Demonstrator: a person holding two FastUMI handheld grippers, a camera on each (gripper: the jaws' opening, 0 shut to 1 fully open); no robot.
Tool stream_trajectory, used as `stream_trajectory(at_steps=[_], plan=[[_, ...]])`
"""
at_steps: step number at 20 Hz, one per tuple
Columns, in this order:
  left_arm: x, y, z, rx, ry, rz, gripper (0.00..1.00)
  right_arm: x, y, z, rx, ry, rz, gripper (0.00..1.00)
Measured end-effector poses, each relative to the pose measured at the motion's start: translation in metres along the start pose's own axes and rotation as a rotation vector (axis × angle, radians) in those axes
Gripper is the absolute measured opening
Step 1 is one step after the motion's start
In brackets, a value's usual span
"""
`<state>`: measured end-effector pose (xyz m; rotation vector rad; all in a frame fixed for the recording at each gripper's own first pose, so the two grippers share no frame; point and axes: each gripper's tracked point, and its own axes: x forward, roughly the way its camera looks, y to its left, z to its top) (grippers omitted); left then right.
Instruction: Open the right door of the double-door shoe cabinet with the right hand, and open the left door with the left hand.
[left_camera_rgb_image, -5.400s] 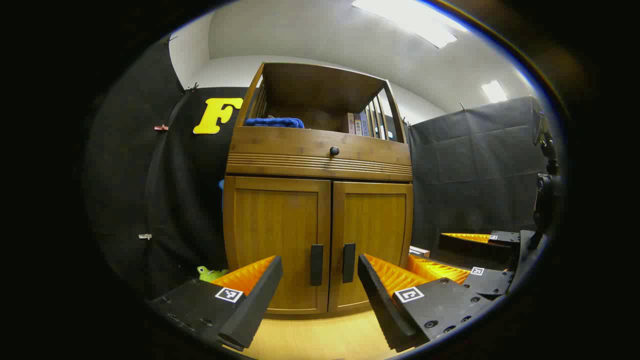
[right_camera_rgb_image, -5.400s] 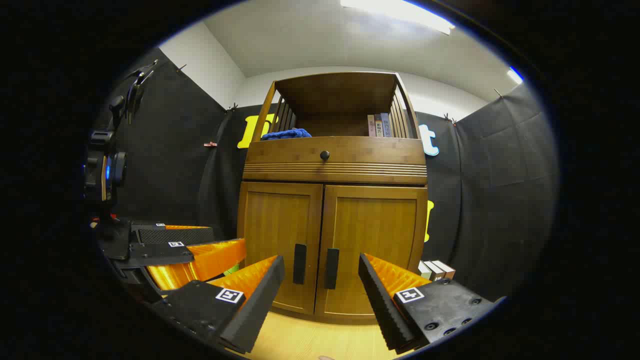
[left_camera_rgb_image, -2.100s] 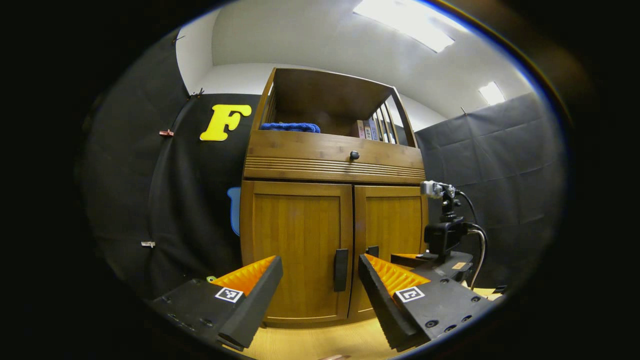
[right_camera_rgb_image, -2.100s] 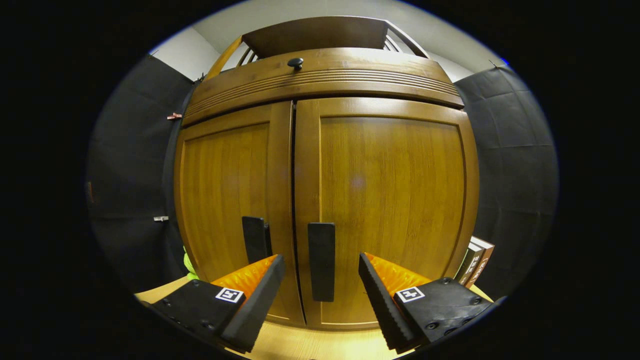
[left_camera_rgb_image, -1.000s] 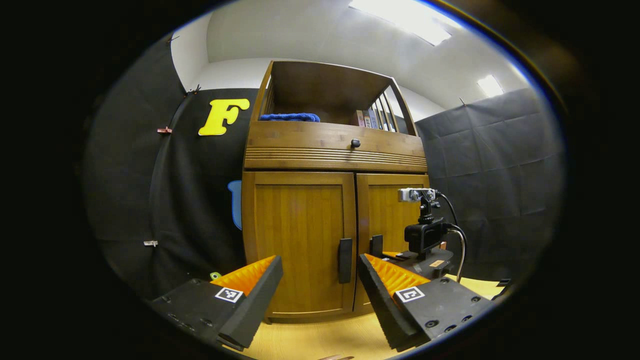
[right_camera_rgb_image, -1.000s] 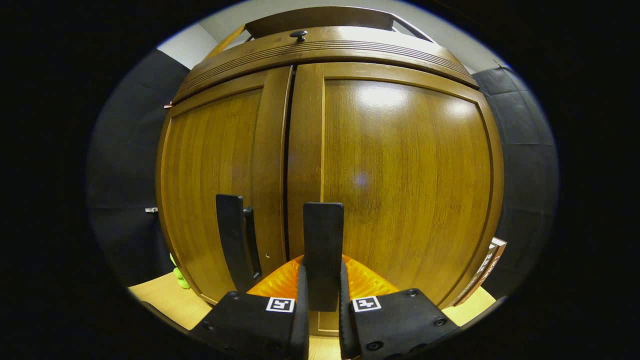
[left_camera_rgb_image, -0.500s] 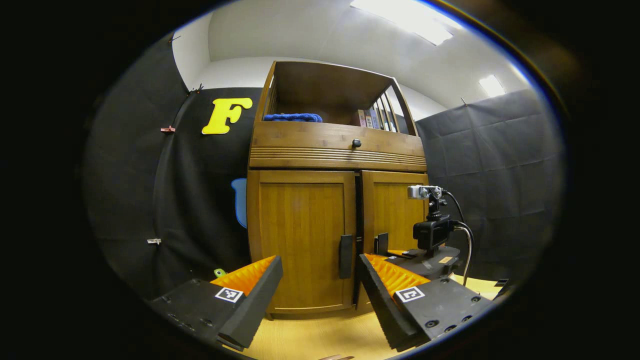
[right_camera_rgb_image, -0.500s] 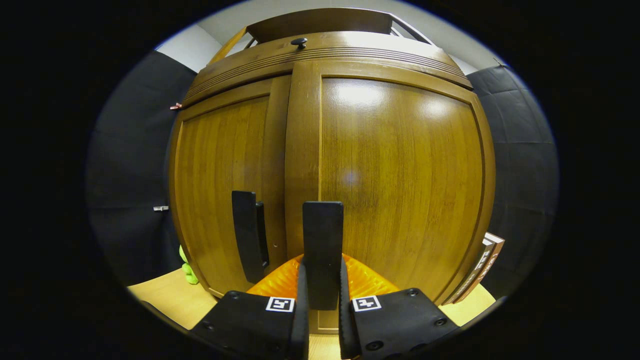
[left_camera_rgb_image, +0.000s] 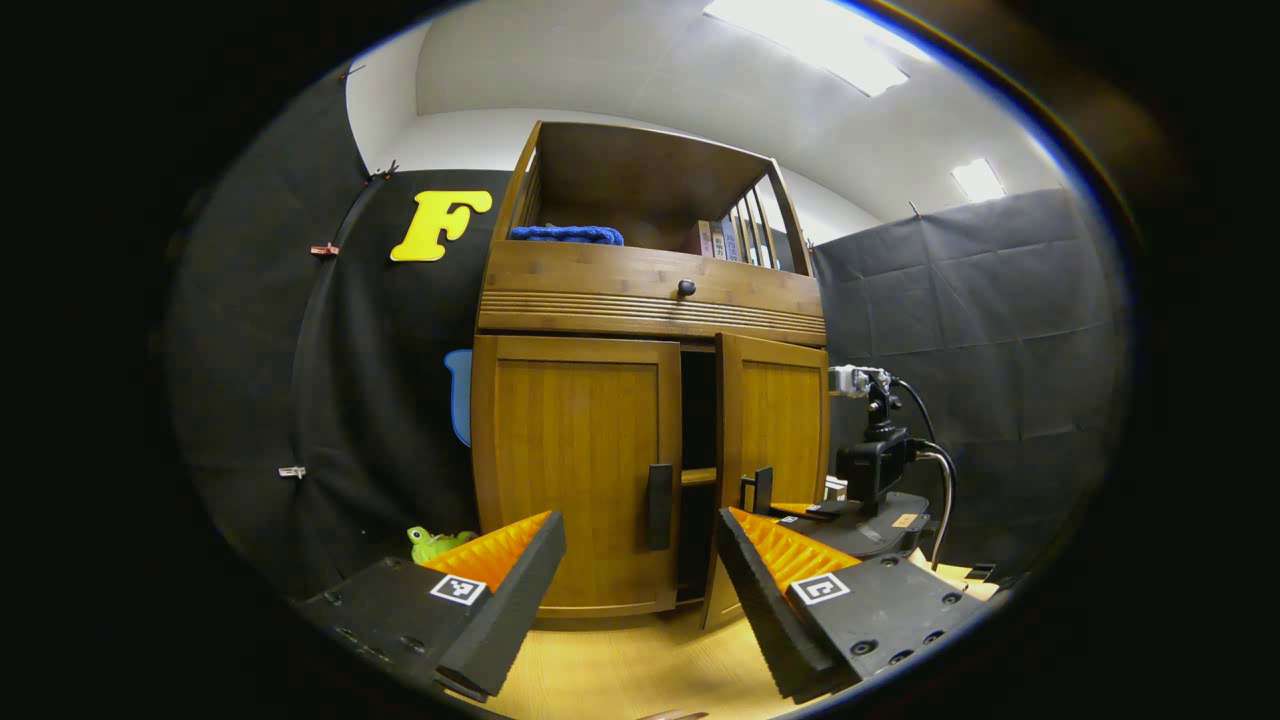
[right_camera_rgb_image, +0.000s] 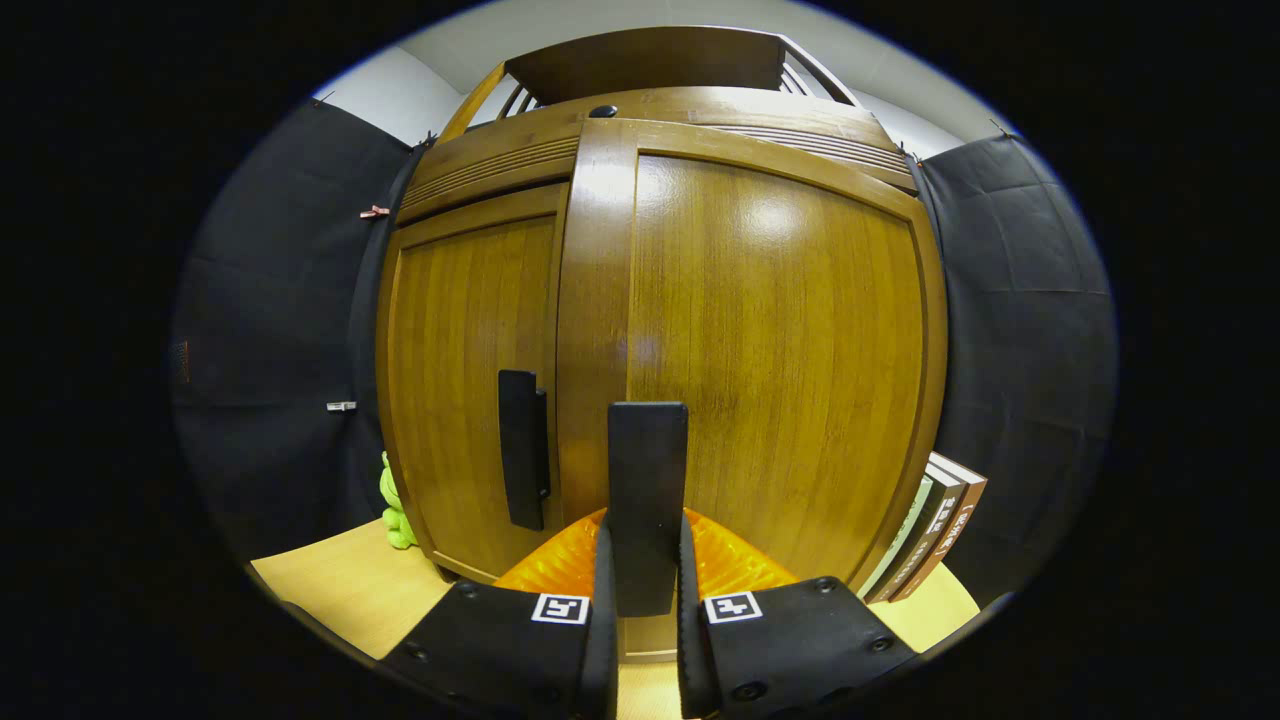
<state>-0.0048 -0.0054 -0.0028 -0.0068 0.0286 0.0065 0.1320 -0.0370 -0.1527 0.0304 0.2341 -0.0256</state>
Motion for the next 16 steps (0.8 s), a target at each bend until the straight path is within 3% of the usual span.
stream_trajectory(at_steps=[16], plan=[[-0.005, -0.06, -0.004, 0.008, -0.013, -0.1, 0.95, -0.069, -0.029, 0.001, -0.015, 0.005, 0.008, 0.28]])
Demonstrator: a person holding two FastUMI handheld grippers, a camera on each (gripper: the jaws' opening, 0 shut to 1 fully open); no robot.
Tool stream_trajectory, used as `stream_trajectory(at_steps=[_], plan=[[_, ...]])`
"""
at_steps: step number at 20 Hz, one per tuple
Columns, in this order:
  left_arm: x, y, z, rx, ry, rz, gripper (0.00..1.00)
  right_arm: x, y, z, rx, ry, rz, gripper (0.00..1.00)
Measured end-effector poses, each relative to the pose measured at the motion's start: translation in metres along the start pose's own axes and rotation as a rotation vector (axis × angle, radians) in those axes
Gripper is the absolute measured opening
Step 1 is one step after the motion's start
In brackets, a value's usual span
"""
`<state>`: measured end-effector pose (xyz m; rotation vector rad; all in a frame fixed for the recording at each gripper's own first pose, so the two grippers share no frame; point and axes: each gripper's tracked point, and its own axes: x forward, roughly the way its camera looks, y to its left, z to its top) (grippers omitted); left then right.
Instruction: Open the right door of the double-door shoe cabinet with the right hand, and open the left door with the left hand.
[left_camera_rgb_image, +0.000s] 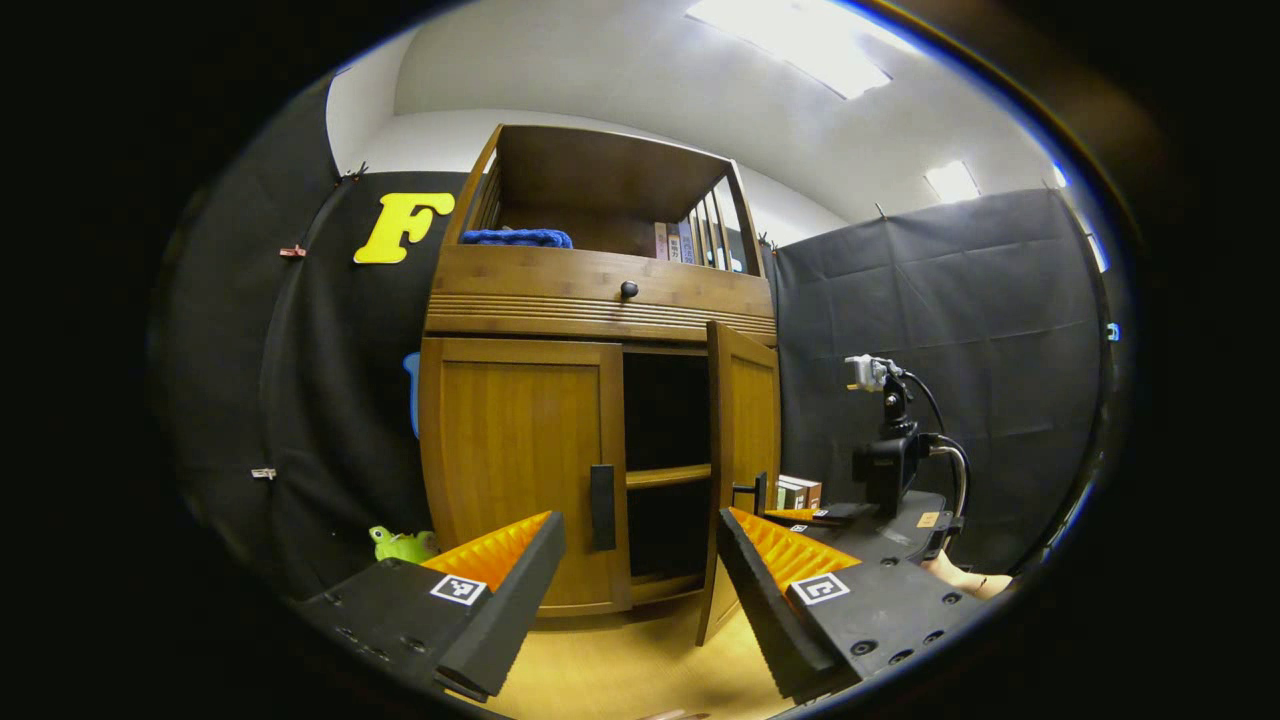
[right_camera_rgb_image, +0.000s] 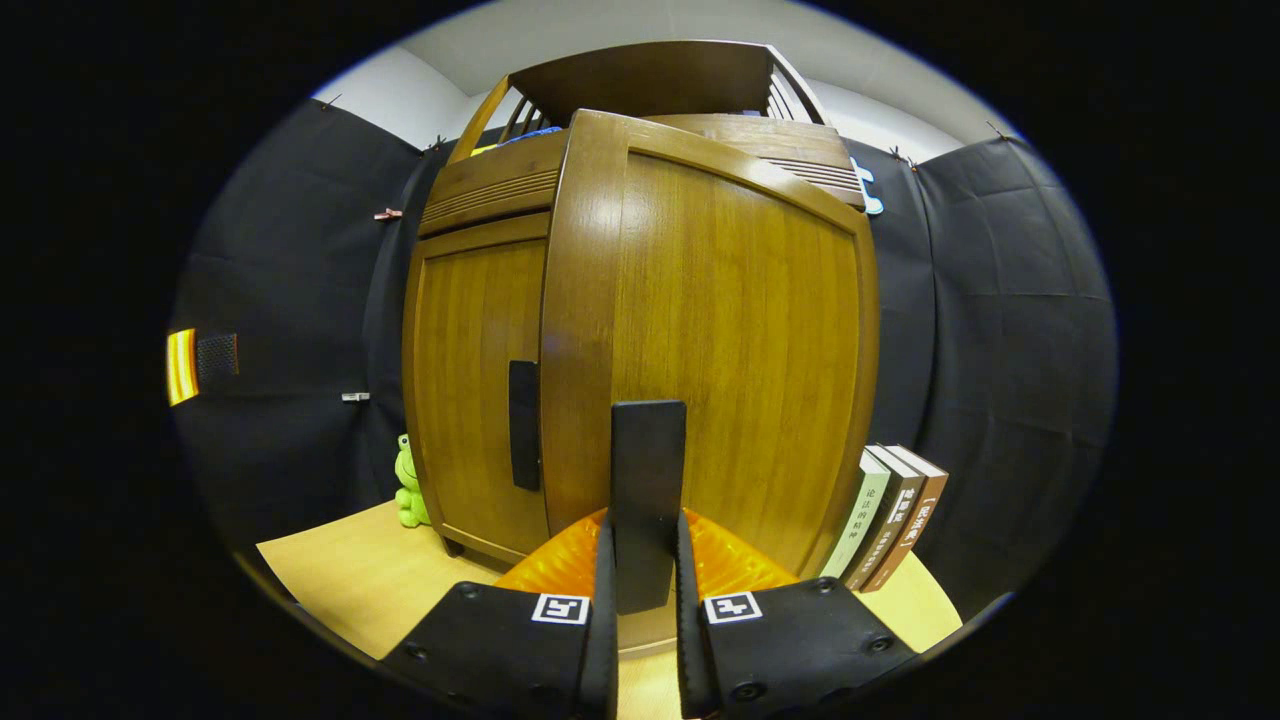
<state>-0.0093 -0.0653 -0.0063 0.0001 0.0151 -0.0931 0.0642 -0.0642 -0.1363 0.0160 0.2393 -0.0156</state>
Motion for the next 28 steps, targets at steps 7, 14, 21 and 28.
stream_trajectory(at_steps=[7, 14, 21, 28], plan=[[0.011, -0.028, -0.006, 0.007, 0.008, -0.055, 0.94, -0.027, -0.02, 0.0, 0.007, 0.006, -0.005, 0.27], [0.02, -0.05, -0.011, -0.006, 0.005, -0.092, 0.94, -0.057, -0.05, 0.0, 0.004, 0.007, -0.06, 0.27], [0.028, -0.071, -0.015, -0.027, 0.002, -0.125, 0.94, -0.074, -0.079, -0.013, 0.009, 0.046, -0.103, 0.26], [0.036, -0.08, -0.019, -0.026, 0.009, -0.131, 0.95, -0.087, -0.113, -0.006, 0.036, 0.022, -0.154, 0.26]])
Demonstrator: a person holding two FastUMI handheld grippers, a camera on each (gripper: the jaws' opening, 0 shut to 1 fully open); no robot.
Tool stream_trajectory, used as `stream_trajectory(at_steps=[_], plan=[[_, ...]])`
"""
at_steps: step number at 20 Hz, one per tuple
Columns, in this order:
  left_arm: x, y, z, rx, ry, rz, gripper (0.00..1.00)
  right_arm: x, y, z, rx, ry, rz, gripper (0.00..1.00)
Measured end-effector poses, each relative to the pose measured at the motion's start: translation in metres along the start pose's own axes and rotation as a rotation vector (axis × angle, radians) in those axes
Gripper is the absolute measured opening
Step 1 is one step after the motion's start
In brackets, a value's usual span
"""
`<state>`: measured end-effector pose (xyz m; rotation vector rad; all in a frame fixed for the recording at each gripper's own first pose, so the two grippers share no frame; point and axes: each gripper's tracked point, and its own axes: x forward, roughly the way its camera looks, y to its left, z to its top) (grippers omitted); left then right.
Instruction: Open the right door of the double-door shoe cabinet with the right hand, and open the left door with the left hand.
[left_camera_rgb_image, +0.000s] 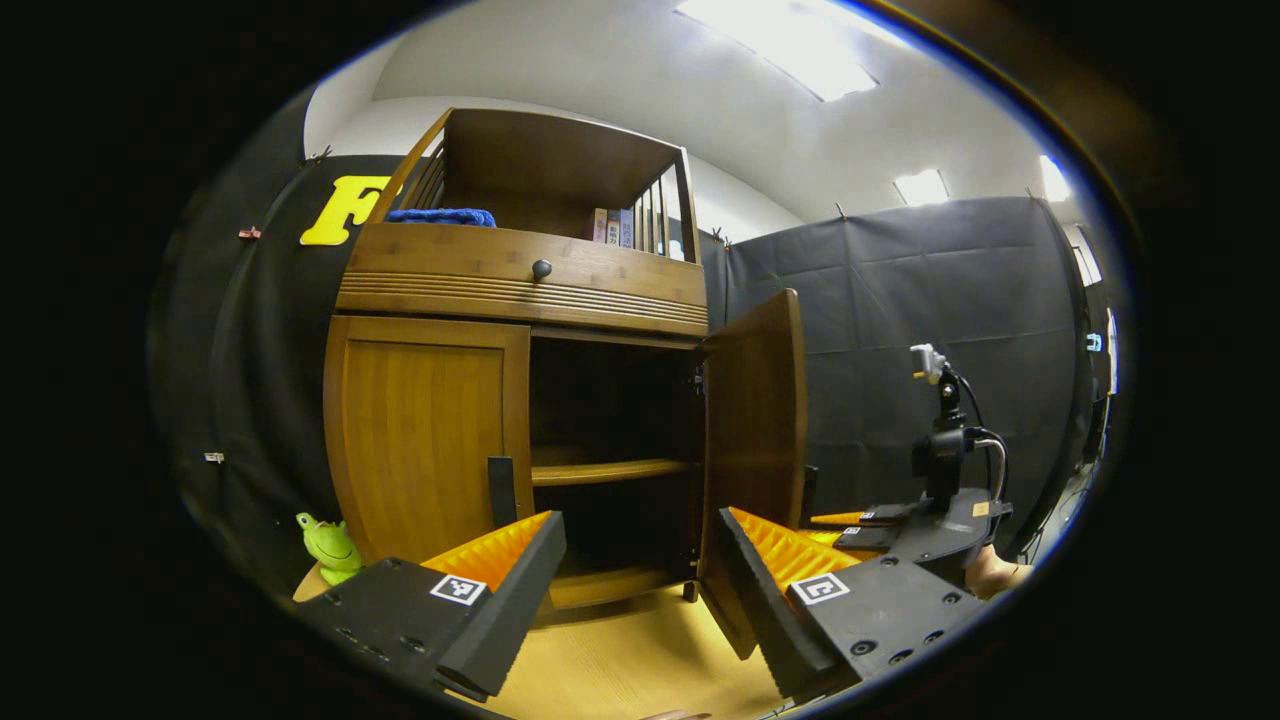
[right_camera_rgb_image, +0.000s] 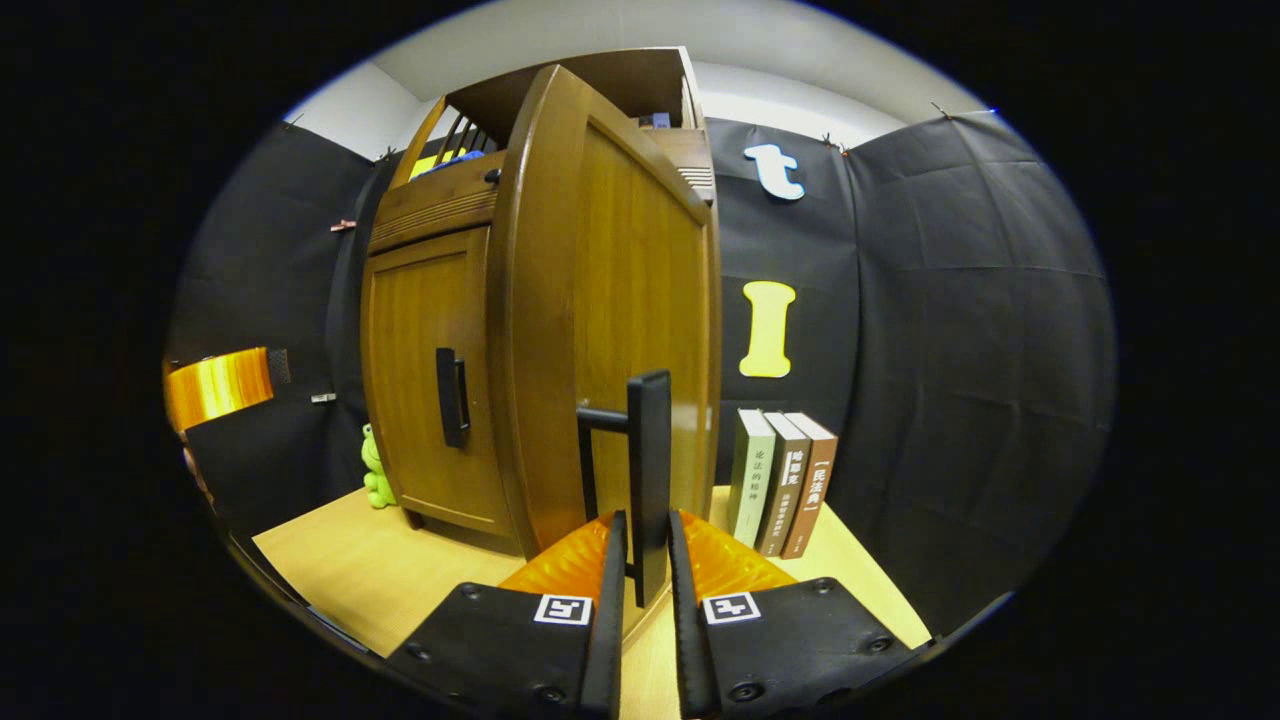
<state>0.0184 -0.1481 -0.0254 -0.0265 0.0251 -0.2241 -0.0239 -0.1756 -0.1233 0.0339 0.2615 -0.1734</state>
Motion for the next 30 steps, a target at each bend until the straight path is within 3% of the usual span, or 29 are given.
stream_trajectory(at_steps=[1, 4, 11, 12, 19, 23, 24, 27, 28, 30], plan=[[0.001, -0.001, 0.0, 0.002, 0.002, 0.0, 0.95, -0.002, -0.007, 0.001, -0.008, -0.005, -0.019, 0.26], [0.003, -0.004, -0.003, 0.01, 0.009, 0.002, 0.95, -0.007, -0.021, 0.002, -0.007, -0.004, -0.049, 0.12], [0.013, -0.021, -0.008, 0.011, 0.011, -0.016, 0.95, -0.024, -0.058, 0.007, -0.023, -0.021, -0.113, 0.11], [0.015, -0.023, -0.008, 0.009, 0.013, -0.02, 0.95, -0.024, -0.065, 0.006, -0.018, -0.024, -0.126, 0.21], [0.022, -0.045, -0.018, 0.026, 0.028, -0.049, 0.95, -0.044, -0.106, 0.012, 0.024, -0.044, -0.201, 0.21], [0.028, -0.048, -0.021, 0.03, 0.04, -0.054, 0.95, -0.058, -0.096, 0.018, 0.073, -0.054, -0.148, 0.21], [0.028, -0.048, -0.021, 0.036, 0.041, -0.05, 0.95, -0.062, -0.092, 0.021, 0.066, -0.064, -0.143, 0.12], [0.028, -0.046, -0.023, 0.054, 0.039, -0.035, 0.95, -0.073, -0.07, 0.035, 0.051, -0.102, -0.115, 0.12], [0.028, -0.043, -0.023, 0.052, 0.036, -0.028, 0.95, -0.077, -0.056, 0.038, 0.046, -0.113, -0.079, 0.29], [0.027, -0.029, -0.025, 0.046, 0.037, -0.011, 0.95, -0.08, -0.035, 0.045, 0.029, -0.132, -0.034, 0.49]])
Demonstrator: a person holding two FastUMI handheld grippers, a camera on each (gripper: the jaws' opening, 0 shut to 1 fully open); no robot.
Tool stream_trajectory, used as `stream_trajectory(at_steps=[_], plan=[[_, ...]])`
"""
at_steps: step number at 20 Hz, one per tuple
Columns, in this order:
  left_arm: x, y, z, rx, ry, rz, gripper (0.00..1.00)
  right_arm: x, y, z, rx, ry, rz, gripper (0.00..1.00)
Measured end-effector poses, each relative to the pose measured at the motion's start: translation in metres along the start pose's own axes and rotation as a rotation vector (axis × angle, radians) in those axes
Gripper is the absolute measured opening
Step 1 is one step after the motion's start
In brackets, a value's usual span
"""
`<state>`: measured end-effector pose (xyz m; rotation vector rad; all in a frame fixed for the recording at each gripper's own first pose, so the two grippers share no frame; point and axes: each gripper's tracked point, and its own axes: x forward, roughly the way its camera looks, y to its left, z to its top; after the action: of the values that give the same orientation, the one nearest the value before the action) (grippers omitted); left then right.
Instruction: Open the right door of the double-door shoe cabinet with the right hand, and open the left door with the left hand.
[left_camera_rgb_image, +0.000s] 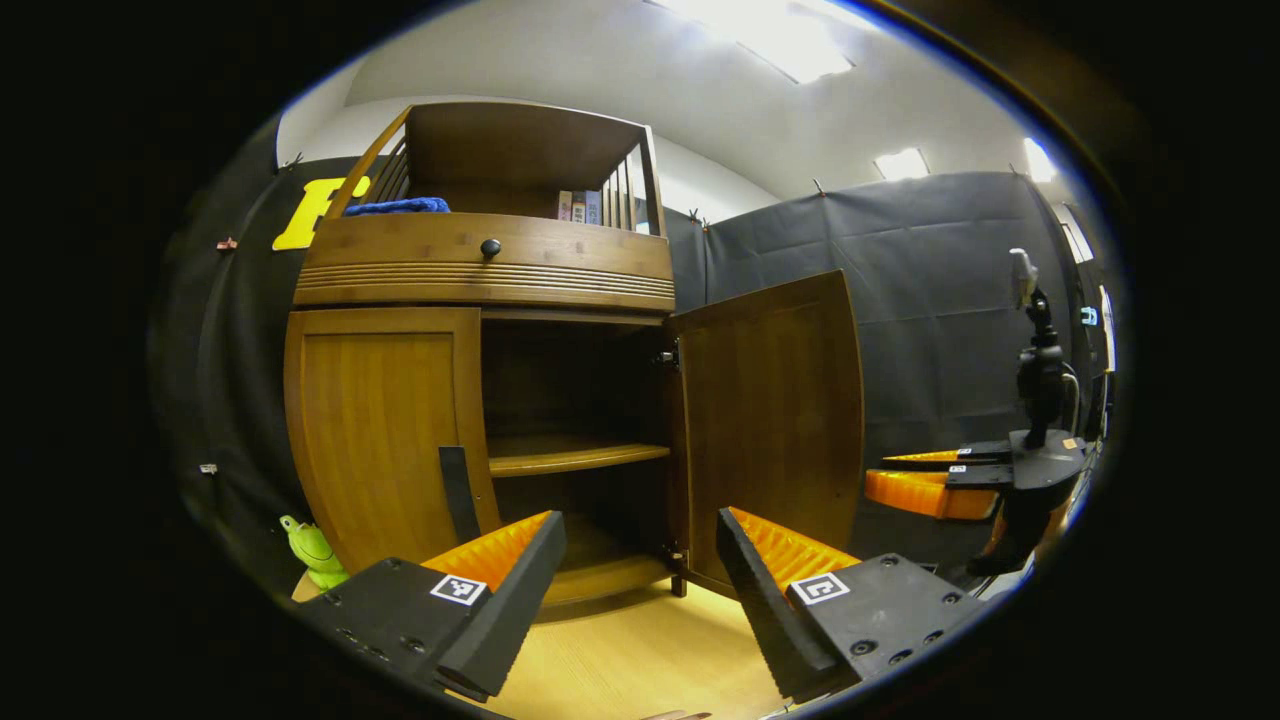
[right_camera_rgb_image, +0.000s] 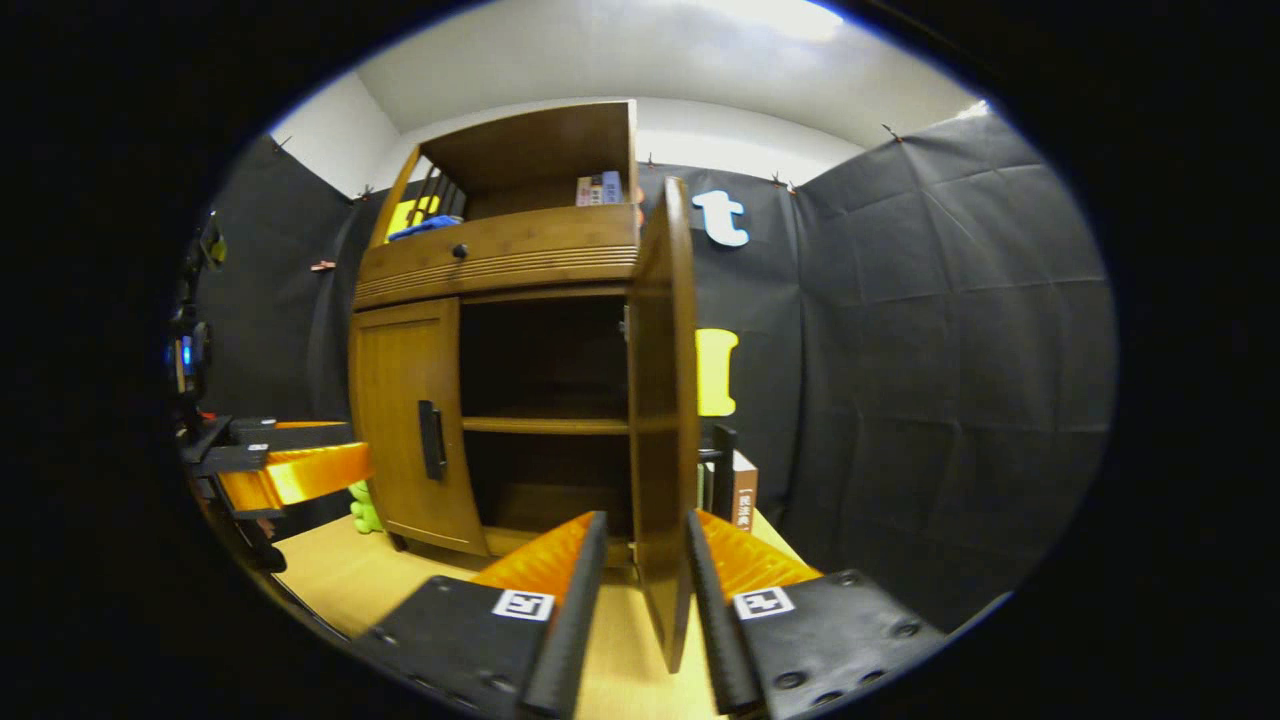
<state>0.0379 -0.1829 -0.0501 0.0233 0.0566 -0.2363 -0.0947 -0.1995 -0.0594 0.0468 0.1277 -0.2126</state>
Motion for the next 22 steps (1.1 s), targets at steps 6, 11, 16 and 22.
stream_trajectory(at_steps=[6, 11, 16, 22], plan=[[0.019, 0.06, 0.0, -0.026, -0.041, 0.123, 0.96, 0.0, 0.049, 0.015, 0.001, -0.062, 0.109, 0.88], [0.059, 0.107, -0.017, -0.005, -0.044, 0.213, 0.95, 0.016, 0.064, 0.013, -0.021, -0.089, 0.138, 0.88], [0.097, 0.151, -0.038, 0.064, -0.056, 0.321, 0.96, 0.041, 0.074, 0.004, -0.033, -0.089, 0.167, 0.9], [0.133, 0.185, -0.059, 0.02, -0.039, 0.365, 0.96, 0.059, 0.07, -0.001, -0.037, -0.101, 0.151, 0.98]])
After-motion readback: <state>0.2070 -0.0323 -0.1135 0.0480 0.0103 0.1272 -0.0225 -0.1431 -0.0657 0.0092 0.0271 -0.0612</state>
